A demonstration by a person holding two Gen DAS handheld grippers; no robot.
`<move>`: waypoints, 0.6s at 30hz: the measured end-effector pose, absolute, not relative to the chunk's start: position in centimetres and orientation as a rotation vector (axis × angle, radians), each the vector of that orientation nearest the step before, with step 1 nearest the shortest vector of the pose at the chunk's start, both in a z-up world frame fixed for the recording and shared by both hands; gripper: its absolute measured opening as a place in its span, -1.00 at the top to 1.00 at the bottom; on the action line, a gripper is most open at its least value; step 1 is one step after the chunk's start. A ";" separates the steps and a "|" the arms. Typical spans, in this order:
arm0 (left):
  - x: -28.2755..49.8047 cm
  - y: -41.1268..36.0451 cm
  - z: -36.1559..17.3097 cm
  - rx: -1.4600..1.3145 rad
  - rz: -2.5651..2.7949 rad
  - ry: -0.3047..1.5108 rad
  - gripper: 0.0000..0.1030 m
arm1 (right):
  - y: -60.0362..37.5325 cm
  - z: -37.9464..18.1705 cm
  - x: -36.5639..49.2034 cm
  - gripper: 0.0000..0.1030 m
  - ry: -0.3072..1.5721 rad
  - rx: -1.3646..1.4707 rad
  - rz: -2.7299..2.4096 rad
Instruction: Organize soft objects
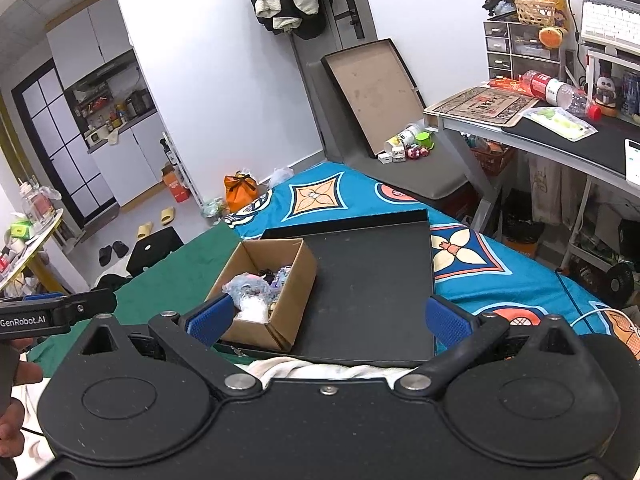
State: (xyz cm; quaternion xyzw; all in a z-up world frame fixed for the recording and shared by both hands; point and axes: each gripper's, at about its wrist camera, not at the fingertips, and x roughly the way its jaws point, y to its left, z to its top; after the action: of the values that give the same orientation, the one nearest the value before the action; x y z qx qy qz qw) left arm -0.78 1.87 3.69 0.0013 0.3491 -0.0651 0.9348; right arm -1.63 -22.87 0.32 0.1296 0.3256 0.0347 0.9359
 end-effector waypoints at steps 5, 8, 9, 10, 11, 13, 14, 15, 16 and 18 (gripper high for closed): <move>-0.9 1.8 3.6 0.004 -0.133 0.713 -0.99 | -23.0 0.3 -1.7 -1.00 0.667 0.264 0.067; -0.9 1.7 3.6 0.007 -0.134 0.714 -0.99 | -23.0 0.3 -1.9 -1.00 0.666 0.268 0.071; -0.9 1.7 3.6 0.008 -0.135 0.714 -0.99 | -23.0 0.3 -1.9 -1.00 0.666 0.267 0.070; -0.9 1.6 3.6 0.009 -0.135 0.715 -0.99 | -23.0 0.4 -1.9 -1.00 0.665 0.266 0.070; -0.9 1.5 3.6 0.009 -0.135 0.715 -0.99 | -22.9 0.4 -1.9 -1.00 0.665 0.265 0.071; -0.9 1.4 3.6 0.011 -0.135 0.715 -0.99 | -22.9 0.4 -1.9 -1.00 0.666 0.265 0.073; -0.9 1.4 3.6 0.012 -0.133 0.714 -0.99 | -22.9 0.3 -1.9 -1.00 0.667 0.265 0.073; -0.9 1.4 3.6 0.015 -0.130 0.713 -0.99 | -22.9 0.3 -1.9 -1.00 0.668 0.264 0.073; -0.9 1.3 3.6 0.016 -0.128 0.712 -0.99 | -22.9 0.3 -1.9 -1.00 0.667 0.265 0.073; -0.9 1.3 3.6 0.012 -0.129 0.713 -0.99 | -22.9 0.3 -1.9 -1.00 0.669 0.267 0.074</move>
State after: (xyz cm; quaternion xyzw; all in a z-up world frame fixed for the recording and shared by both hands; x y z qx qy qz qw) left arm -0.91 1.33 3.62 0.0057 0.3488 -0.0629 0.9351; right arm -1.89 -22.91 0.31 0.1305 0.3270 0.0360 0.9353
